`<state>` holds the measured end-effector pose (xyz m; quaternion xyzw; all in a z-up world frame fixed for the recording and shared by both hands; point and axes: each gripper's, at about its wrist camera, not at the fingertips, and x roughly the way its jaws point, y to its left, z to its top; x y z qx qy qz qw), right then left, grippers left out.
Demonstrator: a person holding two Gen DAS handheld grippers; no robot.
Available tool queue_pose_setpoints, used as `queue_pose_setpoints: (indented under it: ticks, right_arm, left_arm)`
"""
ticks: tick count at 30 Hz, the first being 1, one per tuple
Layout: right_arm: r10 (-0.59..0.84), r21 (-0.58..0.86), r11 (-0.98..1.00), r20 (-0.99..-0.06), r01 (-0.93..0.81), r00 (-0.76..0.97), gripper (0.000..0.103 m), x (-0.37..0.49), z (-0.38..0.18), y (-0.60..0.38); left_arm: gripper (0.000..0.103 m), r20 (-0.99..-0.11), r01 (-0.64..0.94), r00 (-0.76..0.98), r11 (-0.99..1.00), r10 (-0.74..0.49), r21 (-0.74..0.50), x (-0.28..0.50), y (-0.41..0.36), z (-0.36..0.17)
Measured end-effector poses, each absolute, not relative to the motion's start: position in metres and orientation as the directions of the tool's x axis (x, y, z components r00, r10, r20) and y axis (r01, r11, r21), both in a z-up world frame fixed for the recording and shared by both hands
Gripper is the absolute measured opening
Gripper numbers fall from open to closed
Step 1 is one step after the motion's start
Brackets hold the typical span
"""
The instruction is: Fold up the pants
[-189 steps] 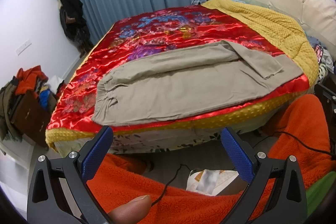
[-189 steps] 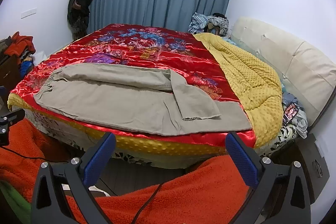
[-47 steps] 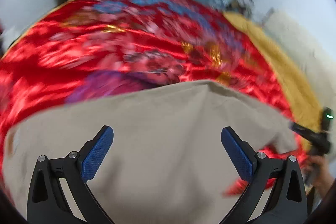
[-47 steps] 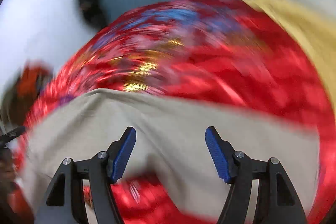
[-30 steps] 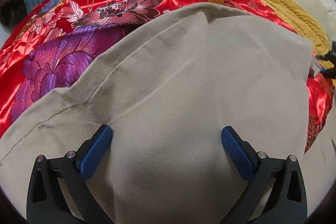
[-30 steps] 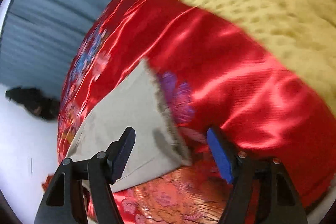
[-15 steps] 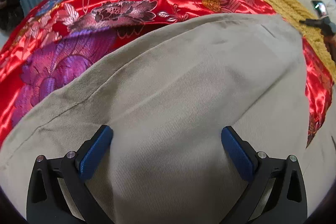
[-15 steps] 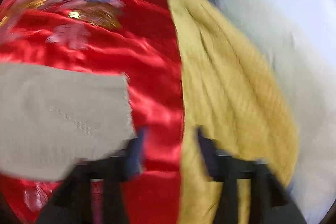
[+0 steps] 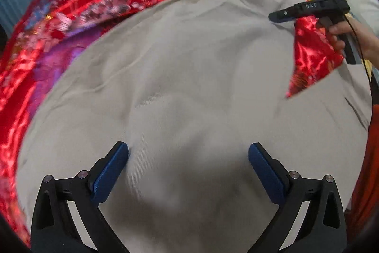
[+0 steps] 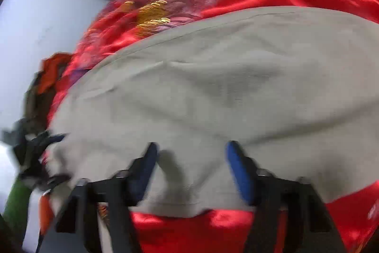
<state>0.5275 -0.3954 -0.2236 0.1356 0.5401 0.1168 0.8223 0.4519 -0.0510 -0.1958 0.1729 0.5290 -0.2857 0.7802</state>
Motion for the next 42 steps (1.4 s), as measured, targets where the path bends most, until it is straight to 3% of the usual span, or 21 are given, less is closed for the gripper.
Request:
queue_pose_setpoints:
  ticks: [2,5,8,11,14,16,17,18,19,20,22,23,24,28,30,33,37,39,42]
  right_arm:
    - [0.281,0.282,0.957,-0.847,-0.068,0.452,0.053,0.503,-0.198,-0.388]
    - [0.363,0.323,0.931,-0.777,-0.168,0.515,0.066,0.432,-0.16,-0.372]
    - [0.416,0.375,0.909,-0.775,-0.182,0.477,0.069,0.365,-0.178,-0.365]
    - [0.36,0.379,0.924,-0.828,-0.044,0.43,0.068,0.309,-0.205,-0.393]
    - [0.11,0.293,0.908,-0.856,0.298,0.506,0.068,0.236,-0.219,-0.489]
    - [-0.091,0.238,0.835,-0.829,0.496,0.551,0.059,0.188,-0.223,-0.552]
    - [-0.078,0.334,0.755,-0.808,0.564,0.584,0.033,0.169,-0.228,-0.578]
    - [-0.044,0.429,0.683,-0.784,0.592,0.619,0.021,0.158,-0.231,-0.594]
    - [-0.055,0.423,0.685,-0.782,0.593,0.621,0.019,0.158,-0.229,-0.595]
    - [-0.114,0.353,0.722,-0.788,0.595,0.605,0.02,0.159,-0.223,-0.586]
    - [-0.245,0.199,0.774,-0.781,0.602,0.574,0.037,0.163,-0.209,-0.55]
    - [-0.244,0.206,0.794,-0.754,0.572,0.61,0.053,0.163,-0.204,-0.528]
    - [-0.212,0.245,0.821,-0.709,0.517,0.672,0.058,0.162,-0.198,-0.504]
    - [-0.07,0.228,0.935,-0.629,0.27,0.774,0.059,0.177,-0.182,-0.408]
    - [0.036,0.201,0.972,-0.637,0.121,0.77,0.061,0.195,-0.186,-0.36]
    - [0.058,0.077,0.997,-0.665,-0.01,0.745,0.061,0.208,-0.201,-0.307]
    - [0.024,0.014,1.0,-0.761,-0.02,0.648,0.065,0.214,-0.259,-0.292]
    - [0.05,0.025,0.999,-0.711,-0.046,0.702,0.066,0.203,-0.266,-0.294]
    - [0.048,0.014,0.998,-0.707,-0.054,0.706,0.067,0.21,-0.27,-0.29]
  left_arm:
    - [0.102,-0.901,0.603,0.32,0.797,-0.294,-0.045,0.431,-0.05,-0.183]
    - [0.102,-0.86,0.552,0.358,0.825,-0.364,-0.119,0.392,-0.061,-0.182]
    - [0.102,-0.868,0.54,0.354,0.834,-0.348,-0.115,0.354,-0.083,-0.205]
    - [0.102,-0.882,0.558,0.405,0.83,-0.242,0.029,0.313,-0.092,-0.229]
    - [0.102,-0.857,0.501,0.458,0.865,-0.235,0.03,0.291,-0.072,-0.227]
    - [0.102,-0.854,0.421,0.46,0.906,-0.242,-0.031,0.293,-0.055,-0.227]
    - [0.102,-0.847,0.382,0.474,0.923,-0.241,-0.048,0.294,-0.049,-0.228]
    - [0.102,-0.843,0.371,0.481,0.927,-0.242,-0.054,0.295,-0.047,-0.23]
    - [0.102,-0.838,0.365,0.49,0.929,-0.241,-0.054,0.293,-0.047,-0.232]
    - [0.102,-0.833,0.36,0.502,0.932,-0.232,-0.043,0.292,-0.049,-0.235]
    - [0.103,-0.821,0.346,0.524,0.937,-0.227,-0.038,0.292,-0.051,-0.237]
    - [0.102,-0.818,0.34,0.528,0.939,-0.229,-0.044,0.292,-0.05,-0.238]
    - [0.102,-0.816,0.333,0.53,0.942,-0.231,-0.05,0.293,-0.049,-0.238]
    - [0.102,-0.811,0.33,0.537,0.943,-0.23,-0.049,0.29,-0.046,-0.24]
    - [0.102,-0.811,0.329,0.537,0.943,-0.232,-0.052,0.291,-0.047,-0.242]
    - [0.102,-0.81,0.326,0.54,0.944,-0.23,-0.051,0.287,-0.047,-0.242]
    - [0.102,-0.804,0.329,0.548,0.943,-0.231,-0.047,0.284,-0.045,-0.244]
    - [0.102,-0.799,0.329,0.555,0.943,-0.231,-0.044,0.282,-0.045,-0.244]
    - [0.102,-0.798,0.328,0.557,0.944,-0.23,-0.043,0.282,-0.045,-0.244]
